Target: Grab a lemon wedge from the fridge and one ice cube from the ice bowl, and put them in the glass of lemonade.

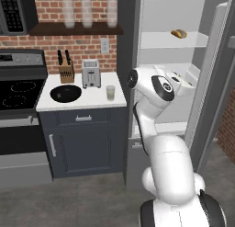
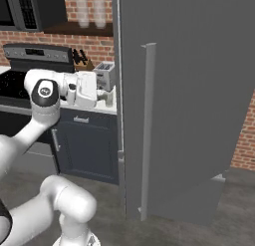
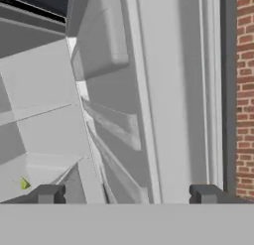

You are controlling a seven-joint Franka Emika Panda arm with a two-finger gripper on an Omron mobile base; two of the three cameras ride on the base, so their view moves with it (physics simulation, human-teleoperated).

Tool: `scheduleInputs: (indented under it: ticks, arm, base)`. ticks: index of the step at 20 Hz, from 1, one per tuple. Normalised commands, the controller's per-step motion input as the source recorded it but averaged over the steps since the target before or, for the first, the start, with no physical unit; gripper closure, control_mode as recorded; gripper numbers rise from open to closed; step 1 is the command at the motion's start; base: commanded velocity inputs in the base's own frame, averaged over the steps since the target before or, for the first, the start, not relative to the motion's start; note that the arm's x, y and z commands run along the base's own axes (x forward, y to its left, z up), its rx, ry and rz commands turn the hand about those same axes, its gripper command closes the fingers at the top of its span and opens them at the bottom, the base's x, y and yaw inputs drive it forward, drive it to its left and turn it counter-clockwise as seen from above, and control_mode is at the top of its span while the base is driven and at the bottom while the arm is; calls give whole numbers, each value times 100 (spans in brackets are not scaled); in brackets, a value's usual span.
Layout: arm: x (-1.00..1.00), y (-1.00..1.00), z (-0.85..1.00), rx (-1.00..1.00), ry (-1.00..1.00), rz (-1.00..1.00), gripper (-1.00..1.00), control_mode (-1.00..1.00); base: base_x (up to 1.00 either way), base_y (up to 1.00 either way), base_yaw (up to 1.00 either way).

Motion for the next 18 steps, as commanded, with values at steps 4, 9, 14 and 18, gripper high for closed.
scheduleInputs:
  ticks: [4, 9, 14, 18]
  arm:
    - [33, -99, -16, 0, 1, -28, -100, -100]
    - [20, -98, -10, 0, 0, -25, -100, -100]
    - [-36, -100, 0, 0, 0, -29, -100, -100]
    - [-62, -100, -1, 2, 0, -32, -100, -100]
  base:
    - [0, 0, 0]
    - [0, 0, 0]
    - [0, 0, 0]
    - [0, 0, 0]
